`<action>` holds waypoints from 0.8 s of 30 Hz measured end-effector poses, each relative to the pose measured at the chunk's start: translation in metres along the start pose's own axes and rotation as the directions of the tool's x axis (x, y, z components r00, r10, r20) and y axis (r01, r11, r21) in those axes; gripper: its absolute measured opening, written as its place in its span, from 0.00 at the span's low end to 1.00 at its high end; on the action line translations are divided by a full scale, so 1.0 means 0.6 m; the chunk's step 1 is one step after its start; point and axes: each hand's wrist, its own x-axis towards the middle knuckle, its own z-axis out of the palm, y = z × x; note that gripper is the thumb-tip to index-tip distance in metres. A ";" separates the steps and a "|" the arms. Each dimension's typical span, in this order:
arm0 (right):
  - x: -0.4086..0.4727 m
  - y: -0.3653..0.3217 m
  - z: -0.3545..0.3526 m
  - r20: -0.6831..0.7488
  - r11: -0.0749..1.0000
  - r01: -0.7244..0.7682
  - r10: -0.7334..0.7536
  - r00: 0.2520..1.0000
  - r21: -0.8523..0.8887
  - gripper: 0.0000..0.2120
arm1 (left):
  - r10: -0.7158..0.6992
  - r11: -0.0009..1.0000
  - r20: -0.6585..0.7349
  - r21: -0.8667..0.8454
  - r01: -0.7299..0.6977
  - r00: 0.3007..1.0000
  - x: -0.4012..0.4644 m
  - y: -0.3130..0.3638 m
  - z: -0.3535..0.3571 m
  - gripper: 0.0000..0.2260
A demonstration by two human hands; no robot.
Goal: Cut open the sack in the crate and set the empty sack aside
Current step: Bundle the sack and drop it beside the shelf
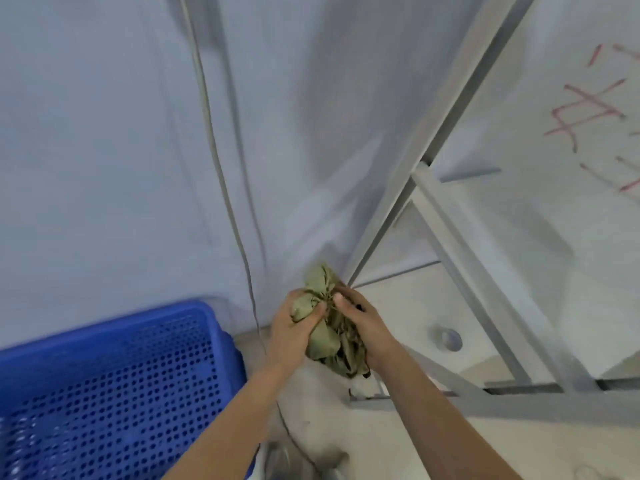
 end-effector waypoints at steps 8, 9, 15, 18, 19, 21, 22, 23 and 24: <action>0.098 0.146 -0.061 -0.051 0.962 -0.163 0.156 0.986 -0.219 0.11 | -0.080 0.990 -0.025 0.112 0.082 0.996 0.033 -0.206 0.023 0.16; 0.114 0.164 -0.069 -0.057 0.954 -0.180 0.172 0.984 -0.239 0.12 | -0.090 0.988 -0.036 0.126 0.093 0.995 0.039 -0.229 0.025 0.18; 0.225 0.306 -0.135 -0.154 0.925 -0.211 0.170 0.973 -0.315 0.10 | -0.198 0.961 -0.055 0.186 0.205 0.979 0.106 -0.387 0.047 0.15; 0.274 0.383 -0.166 -0.200 0.916 -0.197 0.133 0.971 -0.349 0.09 | -0.166 0.951 -0.115 0.244 0.190 0.979 0.137 -0.469 0.060 0.13; 0.289 0.410 -0.174 -0.217 0.912 -0.200 0.126 0.968 -0.359 0.08 | -0.168 0.925 -0.160 0.315 0.211 0.973 0.147 -0.501 0.061 0.12; 0.321 0.463 -0.189 -0.244 0.904 -0.202 0.113 0.963 -0.376 0.07 | -0.231 0.870 -0.214 0.391 0.300 0.949 0.168 -0.554 0.058 0.15; 0.336 0.487 -0.194 -0.257 0.902 -0.208 0.114 0.960 -0.379 0.07 | -0.284 0.848 -0.214 0.398 0.349 0.935 0.178 -0.578 0.056 0.16; 0.349 0.510 -0.200 -0.270 0.899 -0.219 0.119 0.955 -0.380 0.07 | -0.317 0.829 -0.215 0.409 0.380 0.924 0.190 -0.603 0.053 0.18; 0.363 0.533 -0.205 -0.290 0.895 -0.236 0.127 0.949 -0.378 0.08 | -0.328 0.809 -0.221 0.436 0.394 0.918 0.201 -0.624 0.051 0.20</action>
